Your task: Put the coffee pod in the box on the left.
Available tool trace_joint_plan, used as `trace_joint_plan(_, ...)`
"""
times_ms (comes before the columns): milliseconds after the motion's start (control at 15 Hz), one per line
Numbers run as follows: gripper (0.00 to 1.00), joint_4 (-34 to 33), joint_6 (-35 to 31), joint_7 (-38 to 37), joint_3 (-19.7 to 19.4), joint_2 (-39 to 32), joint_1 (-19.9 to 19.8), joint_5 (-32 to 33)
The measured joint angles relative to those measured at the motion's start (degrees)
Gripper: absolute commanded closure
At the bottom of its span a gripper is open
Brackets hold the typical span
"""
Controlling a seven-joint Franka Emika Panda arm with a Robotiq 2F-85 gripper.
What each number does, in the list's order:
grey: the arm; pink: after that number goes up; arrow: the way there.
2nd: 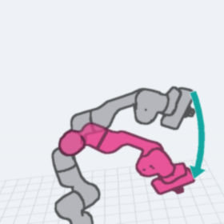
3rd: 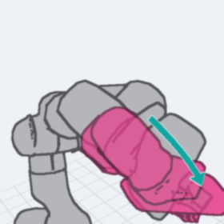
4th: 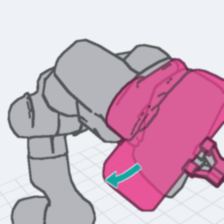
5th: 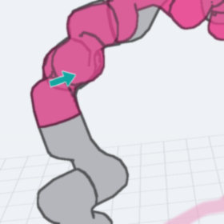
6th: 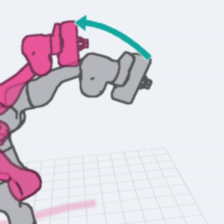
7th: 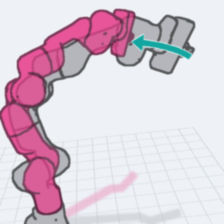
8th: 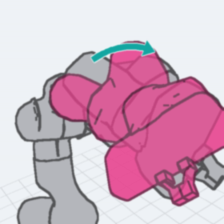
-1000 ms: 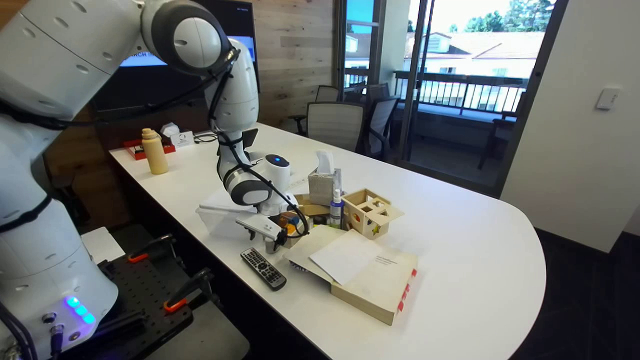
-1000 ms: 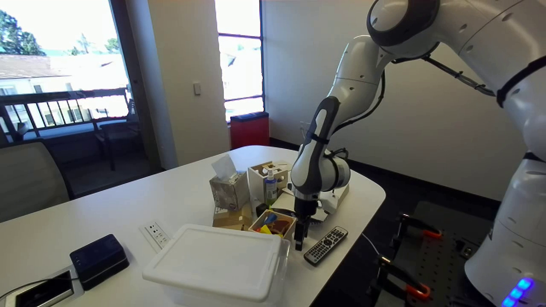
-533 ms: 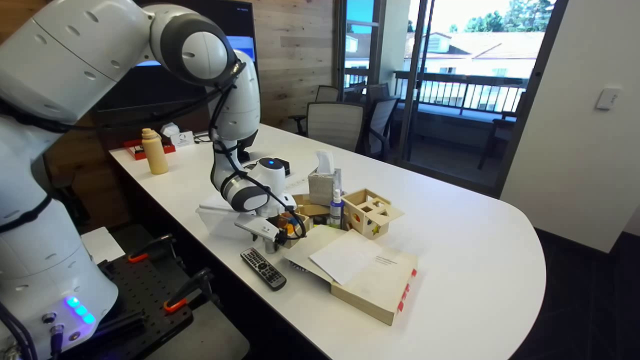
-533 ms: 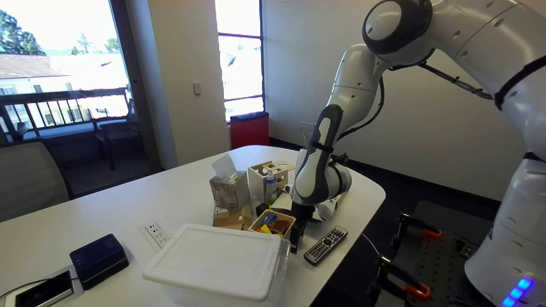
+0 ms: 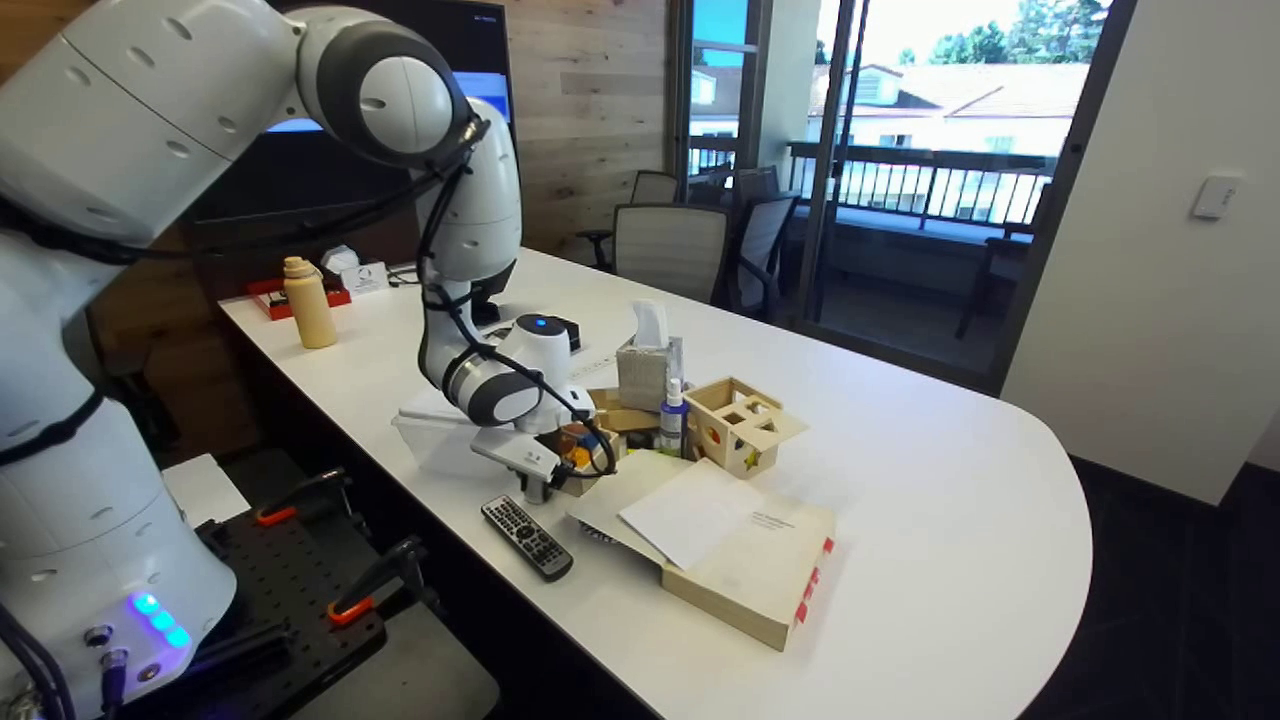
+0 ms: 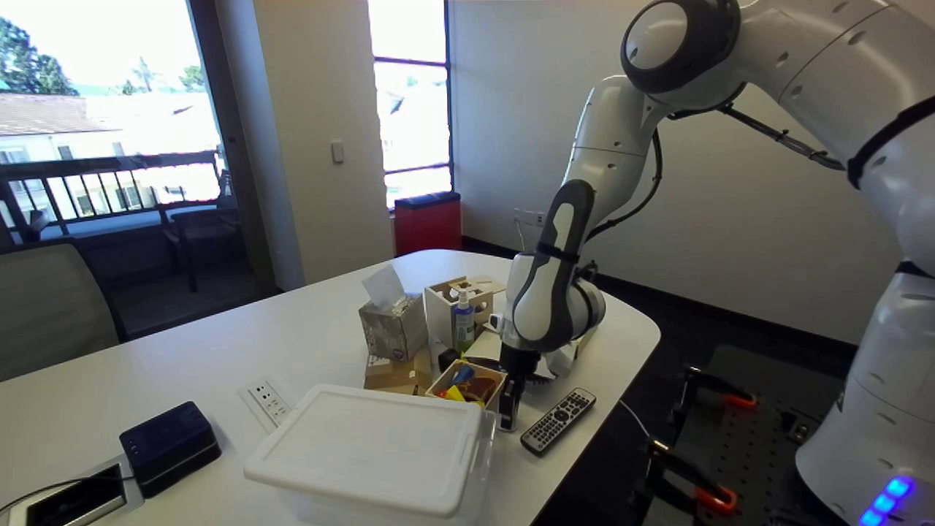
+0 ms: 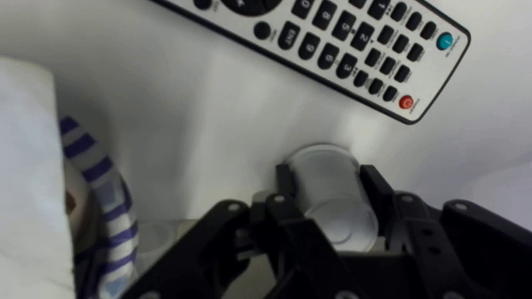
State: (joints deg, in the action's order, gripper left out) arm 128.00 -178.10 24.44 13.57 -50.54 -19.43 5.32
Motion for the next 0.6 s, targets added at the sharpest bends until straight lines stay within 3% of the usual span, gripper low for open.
trace_joint_plan(333, 0.83, 1.76, -0.54, -1.57, -0.06, 2.43, 0.01, 0.34)
trace_joint_plan(600, 0.83, 5.91, -0.38, -5.96, -2.00, 9.76, 2.31, 0.32)
